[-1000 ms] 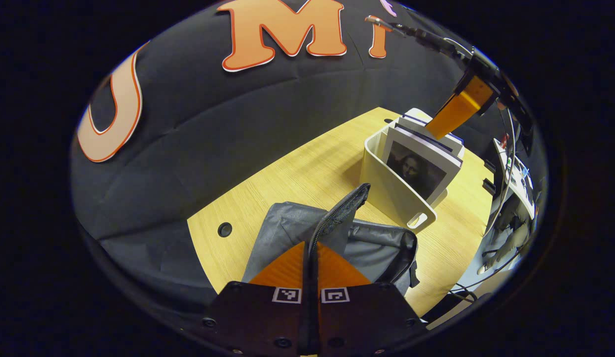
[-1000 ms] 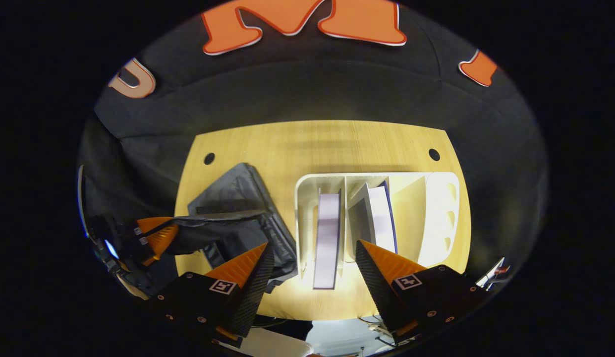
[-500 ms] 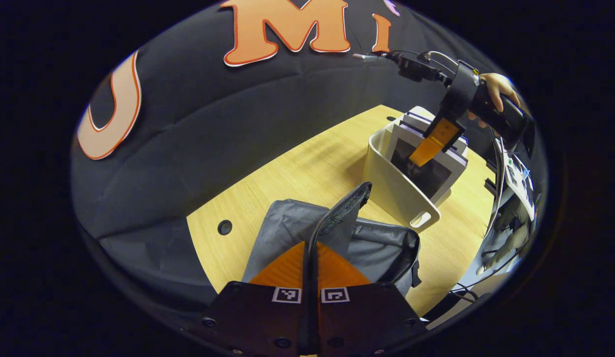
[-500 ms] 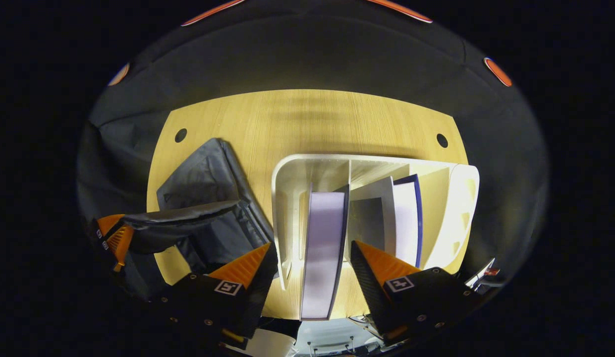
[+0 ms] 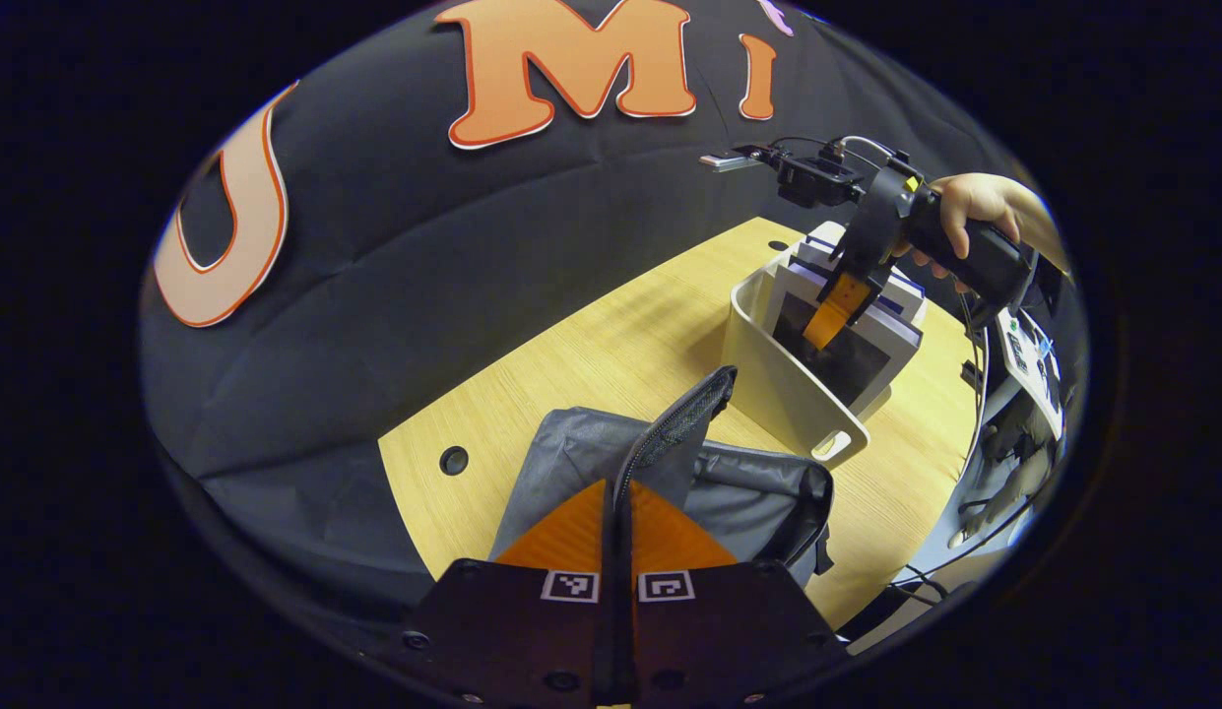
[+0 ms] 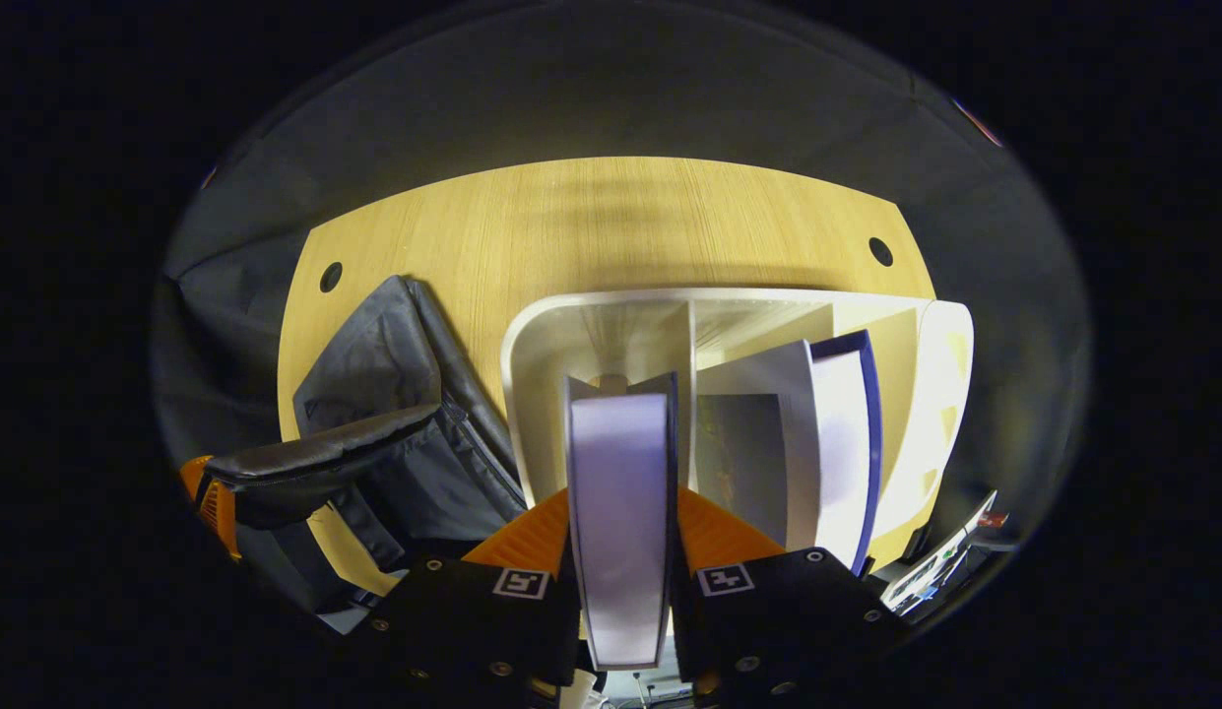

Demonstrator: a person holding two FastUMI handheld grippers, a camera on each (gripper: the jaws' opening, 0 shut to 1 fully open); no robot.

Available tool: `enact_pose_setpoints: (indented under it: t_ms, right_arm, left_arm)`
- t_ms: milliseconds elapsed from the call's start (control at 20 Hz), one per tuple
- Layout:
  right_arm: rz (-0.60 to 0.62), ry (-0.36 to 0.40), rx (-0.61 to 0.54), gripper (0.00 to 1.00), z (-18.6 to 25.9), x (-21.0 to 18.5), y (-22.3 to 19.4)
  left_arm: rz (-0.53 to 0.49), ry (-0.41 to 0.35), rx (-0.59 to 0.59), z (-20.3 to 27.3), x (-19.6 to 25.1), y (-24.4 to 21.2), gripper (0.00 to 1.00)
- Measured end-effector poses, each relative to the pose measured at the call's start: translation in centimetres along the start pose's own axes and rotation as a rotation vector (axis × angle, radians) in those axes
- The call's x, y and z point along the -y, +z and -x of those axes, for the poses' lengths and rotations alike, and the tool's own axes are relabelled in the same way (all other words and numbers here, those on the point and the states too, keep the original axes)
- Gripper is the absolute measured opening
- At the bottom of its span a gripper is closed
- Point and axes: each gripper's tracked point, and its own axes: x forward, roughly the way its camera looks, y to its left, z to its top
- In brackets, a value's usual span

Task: Open the schoolbag, grab two books from the bookshelf and put them into the schoolbag.

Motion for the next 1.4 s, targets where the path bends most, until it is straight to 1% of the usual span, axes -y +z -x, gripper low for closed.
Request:
enact_pose_setpoints:
  t_ms: [200, 300, 400, 550, 650, 750, 850, 1050, 1150, 1300, 1400]
  right_arm:
    - [-0.021, 0.012, 0.021, 0.39, 2.5, -0.3, 0.1]
    - [-0.029, 0.003, 0.043, 0.39, 4.6, -0.3, 0.7]
    - [-0.017, -0.019, 0.079, 0.39, 7.1, 0.0, 1.2]
    - [0.004, -0.028, 0.138, 0.39, 11.1, -0.5, 1.5]
    - [0.009, -0.021, 0.183, 0.39, 13.6, -1.1, 1.2]
    - [-0.013, -0.001, 0.223, 0.38, 16.1, -1.6, 0.5]
    - [-0.033, 0.016, 0.264, 0.38, 18.5, -1.2, -0.3]
    - [-0.1, 0.095, 0.356, 0.38, 21.7, -1.2, -3.0]
    - [-0.158, 0.154, 0.382, 0.38, 22.5, -1.4, -5.0]
    - [-0.28, 0.284, 0.423, 0.38, 23.0, -1.9, -7.7]
    - [-0.362, 0.384, 0.442, 0.37, 22.3, -2.1, -9.2]
  left_arm:
    - [-0.003, -0.006, 0.001, -0.1, 0.0, 0.1, 0.01]
    - [0.005, -0.008, 0.004, 0.2, 0.0, -0.1, 0.0]
    - [0.017, -0.016, 0.009, 0.3, 0.0, -0.2, 0.0]
    - [0.025, -0.024, 0.013, 0.4, 0.2, -0.4, 0.0]
    - [0.029, -0.026, 0.016, 0.5, 0.2, -0.5, 0.01]
    - [0.033, -0.012, 0.028, 0.8, 0.0, -0.3, 0.01]
    - [0.033, -0.011, 0.036, 0.9, 0.2, -0.3, 0.01]
    - [0.037, 0.004, 0.056, 1.7, 0.5, 0.1, 0.0]
    - [0.036, 0.009, 0.066, 2.0, 0.7, 0.2, 0.01]
    - [0.031, 0.012, 0.069, 2.5, 1.1, 0.3, 0.01]
    - [0.012, 0.019, 0.069, 2.6, 1.1, 0.5, 0.01]
